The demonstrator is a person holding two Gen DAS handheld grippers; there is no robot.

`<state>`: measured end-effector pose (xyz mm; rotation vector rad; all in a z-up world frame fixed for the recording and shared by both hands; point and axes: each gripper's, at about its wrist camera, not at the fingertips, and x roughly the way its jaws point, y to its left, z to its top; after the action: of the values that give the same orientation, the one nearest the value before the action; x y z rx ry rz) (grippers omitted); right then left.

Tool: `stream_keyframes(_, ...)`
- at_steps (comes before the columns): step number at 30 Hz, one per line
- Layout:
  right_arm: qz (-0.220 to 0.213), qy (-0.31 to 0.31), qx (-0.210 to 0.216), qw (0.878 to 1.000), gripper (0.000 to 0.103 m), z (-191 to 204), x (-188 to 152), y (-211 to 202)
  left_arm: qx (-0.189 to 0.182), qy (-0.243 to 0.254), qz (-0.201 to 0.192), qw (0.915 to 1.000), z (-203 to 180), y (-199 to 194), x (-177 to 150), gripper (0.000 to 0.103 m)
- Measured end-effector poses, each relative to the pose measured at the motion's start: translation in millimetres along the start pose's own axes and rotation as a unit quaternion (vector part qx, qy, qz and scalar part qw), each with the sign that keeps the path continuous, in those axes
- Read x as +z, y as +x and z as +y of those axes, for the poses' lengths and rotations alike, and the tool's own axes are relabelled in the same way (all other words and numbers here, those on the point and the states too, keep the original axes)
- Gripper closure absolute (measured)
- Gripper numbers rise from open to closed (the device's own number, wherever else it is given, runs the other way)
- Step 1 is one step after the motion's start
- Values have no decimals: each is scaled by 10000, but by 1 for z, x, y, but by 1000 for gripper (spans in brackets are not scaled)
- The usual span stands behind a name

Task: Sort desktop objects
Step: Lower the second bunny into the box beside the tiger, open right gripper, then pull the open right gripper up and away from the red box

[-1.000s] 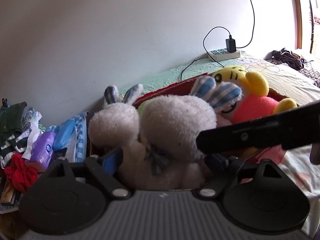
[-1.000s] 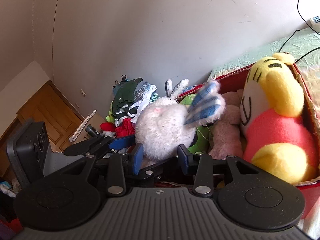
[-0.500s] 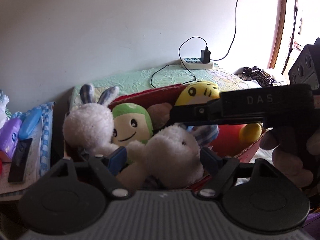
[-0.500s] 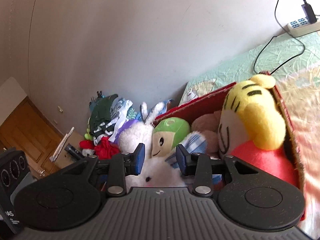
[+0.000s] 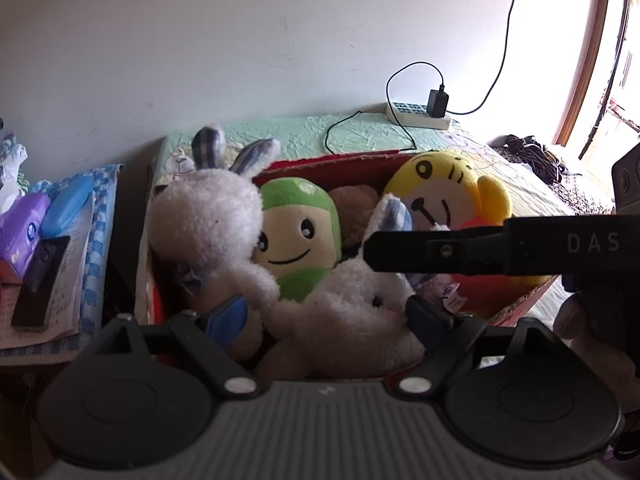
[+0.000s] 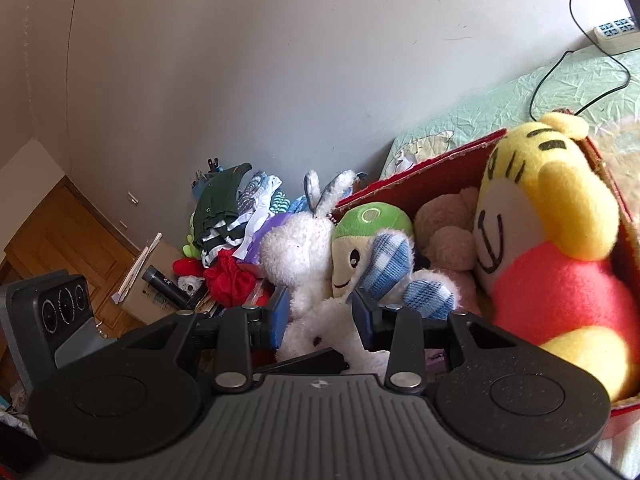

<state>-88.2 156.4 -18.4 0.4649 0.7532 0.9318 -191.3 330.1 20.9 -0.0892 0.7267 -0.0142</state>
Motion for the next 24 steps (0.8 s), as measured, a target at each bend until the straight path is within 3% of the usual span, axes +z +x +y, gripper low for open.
stream_keyframes(6,-410,-6,-436,9982,63,2,-2,-35,118,-146,-42,9998,-5,-8,6,7)
stream_keyframes(10,-660,-158,-767,9947,52,9,-9,-54,161,-169,32,9997,-12,-9,5,6)
stream_keyframes(16,-977,-39,-1143,9886,53,6,-19,-76,291,-250,308,9988,-27,-8,7,4)
stream_keyframes(24,-1437,255,-1447,9786,53,-10,-16,-110,508,-203,217,9983,-79,-17,18,4)
